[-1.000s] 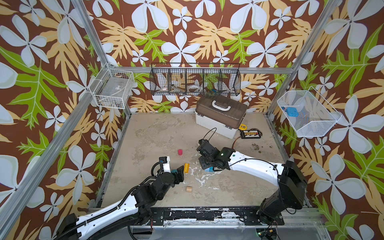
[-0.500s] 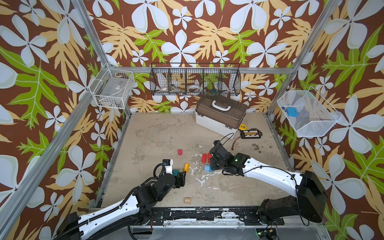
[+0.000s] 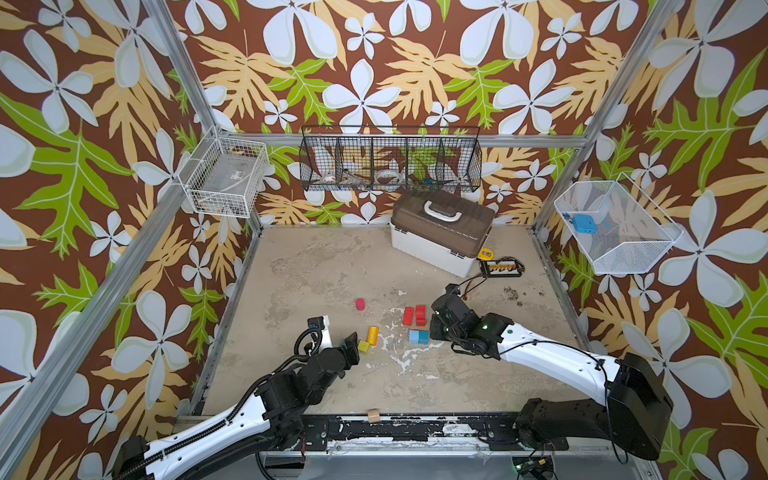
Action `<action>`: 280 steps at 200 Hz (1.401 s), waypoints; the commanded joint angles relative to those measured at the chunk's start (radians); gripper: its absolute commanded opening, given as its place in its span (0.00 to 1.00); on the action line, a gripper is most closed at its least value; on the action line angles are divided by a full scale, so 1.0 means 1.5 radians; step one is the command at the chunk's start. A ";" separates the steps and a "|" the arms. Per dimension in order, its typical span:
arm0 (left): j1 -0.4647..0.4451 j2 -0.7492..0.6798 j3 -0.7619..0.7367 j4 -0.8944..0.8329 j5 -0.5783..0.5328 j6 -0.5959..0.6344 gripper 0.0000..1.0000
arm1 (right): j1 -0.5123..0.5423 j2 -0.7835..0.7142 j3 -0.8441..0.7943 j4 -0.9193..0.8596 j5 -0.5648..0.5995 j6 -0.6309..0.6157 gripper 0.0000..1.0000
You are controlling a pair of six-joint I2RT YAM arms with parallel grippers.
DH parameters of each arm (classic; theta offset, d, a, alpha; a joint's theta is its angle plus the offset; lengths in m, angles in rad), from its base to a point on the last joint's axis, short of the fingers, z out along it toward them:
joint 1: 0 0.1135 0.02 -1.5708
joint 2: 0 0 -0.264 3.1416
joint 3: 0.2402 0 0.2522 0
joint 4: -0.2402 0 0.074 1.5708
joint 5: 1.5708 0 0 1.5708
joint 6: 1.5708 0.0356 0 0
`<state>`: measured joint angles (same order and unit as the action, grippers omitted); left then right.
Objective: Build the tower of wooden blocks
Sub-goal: 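Carry the yellow block over the light blue and teal cubes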
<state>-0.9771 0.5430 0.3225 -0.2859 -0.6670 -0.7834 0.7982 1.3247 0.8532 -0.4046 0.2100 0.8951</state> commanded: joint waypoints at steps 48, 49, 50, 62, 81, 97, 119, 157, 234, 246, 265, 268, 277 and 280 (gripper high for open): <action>0.000 0.009 -0.001 -0.013 -0.035 -0.008 0.89 | -0.013 0.033 0.021 -0.043 0.006 0.174 0.00; 0.000 0.009 -0.001 -0.013 -0.035 -0.008 0.89 | -0.013 0.034 0.022 -0.046 0.007 0.177 0.00; 0.000 0.010 -0.001 -0.013 -0.035 -0.008 0.89 | -0.014 0.035 0.023 -0.049 0.007 0.180 0.00; 0.000 0.015 0.000 -0.013 -0.036 -0.010 0.89 | -0.014 0.051 0.047 -0.080 0.008 0.215 0.00; 0.000 0.013 0.000 -0.014 -0.035 -0.010 0.89 | -0.014 0.067 0.071 -0.097 -0.013 0.255 0.00; 0.000 0.006 -0.003 -0.013 -0.035 -0.008 0.89 | -0.014 0.068 0.070 -0.093 -0.033 0.295 0.00; 0.000 -0.003 -0.005 -0.013 -0.032 -0.009 0.89 | -0.014 0.061 0.064 -0.043 -0.061 0.279 0.00; 0.000 -0.007 -0.007 -0.012 -0.027 -0.006 0.89 | -0.013 0.062 0.088 0.071 -0.114 0.033 0.00; -0.001 -0.020 -0.011 -0.011 -0.020 -0.003 0.89 | -0.013 -0.017 0.088 0.102 0.065 -0.445 0.00; 0.001 -0.019 -0.012 -0.010 -0.020 -0.003 0.89 | -0.014 -0.032 0.066 0.125 -0.034 -0.536 0.00; -0.001 -0.021 -0.012 -0.010 -0.019 -0.002 0.89 | -0.014 -0.028 0.103 0.069 -0.115 -0.588 0.00; 0.000 -0.021 -0.012 -0.009 -0.017 -0.003 0.89 | -0.014 -0.023 0.114 0.056 -0.121 -0.594 0.00; 0.000 -0.023 -0.012 -0.009 -0.015 -0.001 0.89 | -0.015 -0.001 0.156 0.015 -0.152 -0.623 0.00; -0.001 -0.024 -0.012 -0.009 -0.014 -0.001 0.89 | -0.015 0.008 0.165 -0.006 -0.165 -0.637 0.00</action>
<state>-0.9771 0.5121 0.3069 -0.3016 -0.6941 -0.7860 0.7780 1.2919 1.0092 -0.3355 0.1226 0.1570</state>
